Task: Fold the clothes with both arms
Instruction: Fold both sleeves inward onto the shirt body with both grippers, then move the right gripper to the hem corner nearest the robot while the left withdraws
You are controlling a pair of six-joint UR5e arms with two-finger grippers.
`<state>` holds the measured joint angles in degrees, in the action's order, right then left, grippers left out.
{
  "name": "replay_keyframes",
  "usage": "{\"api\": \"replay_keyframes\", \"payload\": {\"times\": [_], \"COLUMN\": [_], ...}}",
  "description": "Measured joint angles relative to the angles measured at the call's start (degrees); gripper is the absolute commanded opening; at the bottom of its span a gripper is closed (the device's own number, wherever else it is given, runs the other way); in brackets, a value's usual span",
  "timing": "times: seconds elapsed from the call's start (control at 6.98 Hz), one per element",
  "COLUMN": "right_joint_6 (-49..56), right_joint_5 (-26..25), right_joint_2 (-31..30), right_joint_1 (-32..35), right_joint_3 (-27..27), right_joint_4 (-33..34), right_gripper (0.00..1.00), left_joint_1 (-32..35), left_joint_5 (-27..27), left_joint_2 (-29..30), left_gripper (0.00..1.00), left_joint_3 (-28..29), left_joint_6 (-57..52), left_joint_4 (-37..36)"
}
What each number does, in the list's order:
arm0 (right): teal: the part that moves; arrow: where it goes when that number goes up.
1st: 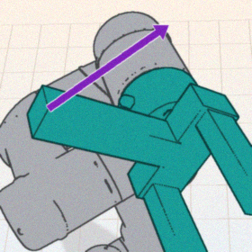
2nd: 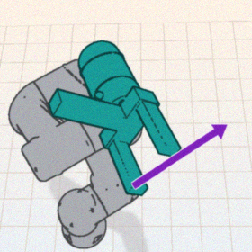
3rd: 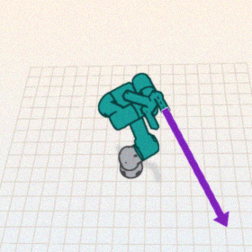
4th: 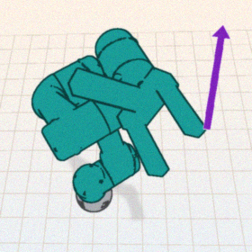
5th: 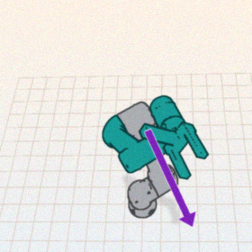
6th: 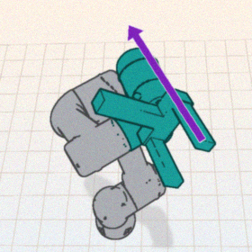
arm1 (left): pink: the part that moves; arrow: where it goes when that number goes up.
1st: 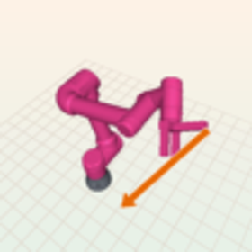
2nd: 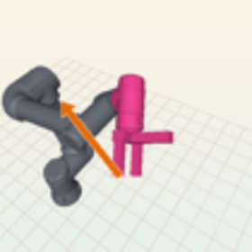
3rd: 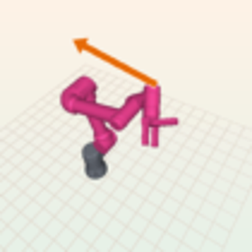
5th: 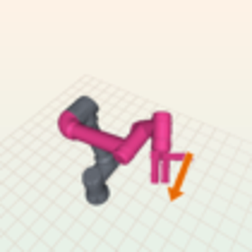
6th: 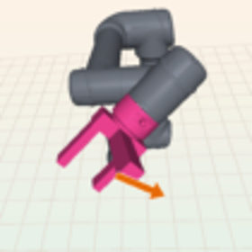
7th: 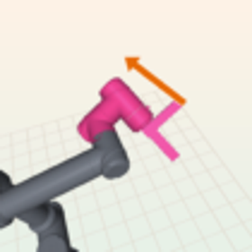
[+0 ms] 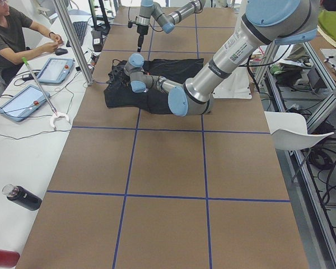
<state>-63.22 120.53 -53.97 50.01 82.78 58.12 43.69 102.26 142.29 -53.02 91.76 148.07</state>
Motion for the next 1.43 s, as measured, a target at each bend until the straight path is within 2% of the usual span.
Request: {"api": "replay_keyframes", "payload": {"times": [0.29,0.43,0.72,1.0,1.29,1.43], "right_joint_6": [-0.18,-0.59,-3.22,-6.75,-12.27,-15.85], "right_joint_5": [0.16,1.01,3.42,6.18,6.94,6.59], "right_joint_2": [-0.02,-0.15,-3.26,-9.99,-17.64,-20.76], "right_joint_1": [0.01,0.08,0.05,-0.46,-4.15,-7.26], "right_joint_3": [-0.09,0.12,3.31,9.51,16.59,19.68], "right_joint_4": [0.14,0.31,0.8,1.75,1.59,1.47], "right_gripper": [1.0,1.0,1.0,1.0,1.0,1.0], "left_joint_1": [0.0,0.1,0.28,0.5,0.57,0.57], "left_joint_5": [0.17,0.41,4.65,9.7,11.28,11.26], "left_joint_2": [-1.71,-4.89,-13.85,-25.02,-35.22,-39.2], "left_gripper": [1.0,1.0,1.0,1.0,1.0,1.0], "left_joint_3": [-1.98,-6.01,-17.4,-31.51,-44.84,-49.63], "left_joint_6": [-0.2,-0.38,-0.56,-0.59,-0.61,-0.61], "left_joint_4": [1.11,1.66,1.49,-1.34,-4.01,-4.33]}}
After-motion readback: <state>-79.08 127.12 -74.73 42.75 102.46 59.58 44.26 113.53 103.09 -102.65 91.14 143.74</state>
